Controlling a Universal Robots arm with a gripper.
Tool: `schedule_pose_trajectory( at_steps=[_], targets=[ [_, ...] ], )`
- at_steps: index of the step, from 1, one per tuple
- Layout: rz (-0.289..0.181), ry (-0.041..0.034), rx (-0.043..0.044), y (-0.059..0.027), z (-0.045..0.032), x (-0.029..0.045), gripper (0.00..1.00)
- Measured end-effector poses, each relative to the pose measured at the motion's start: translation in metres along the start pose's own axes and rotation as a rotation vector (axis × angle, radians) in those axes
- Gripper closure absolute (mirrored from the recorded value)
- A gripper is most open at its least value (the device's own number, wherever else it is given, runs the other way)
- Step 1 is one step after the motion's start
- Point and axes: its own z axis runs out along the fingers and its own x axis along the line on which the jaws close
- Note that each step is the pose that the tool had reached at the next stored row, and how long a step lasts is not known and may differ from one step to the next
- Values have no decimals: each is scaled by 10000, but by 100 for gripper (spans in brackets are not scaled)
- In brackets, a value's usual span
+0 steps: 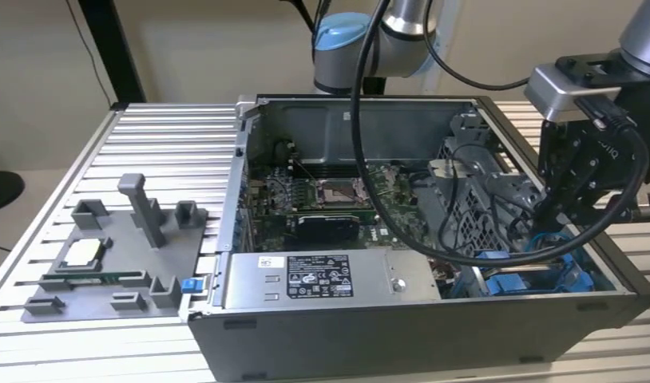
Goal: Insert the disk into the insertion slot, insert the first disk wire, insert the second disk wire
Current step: 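Insert the first disk wire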
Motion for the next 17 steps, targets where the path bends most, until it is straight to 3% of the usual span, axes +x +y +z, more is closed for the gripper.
schedule_pose_trajectory(
  at_steps=[5, 17],
  targets=[
    [0, -1, 0, -2, 6, 2, 100],
    [0, 1, 0, -119, 177, 50, 100]
  ],
)
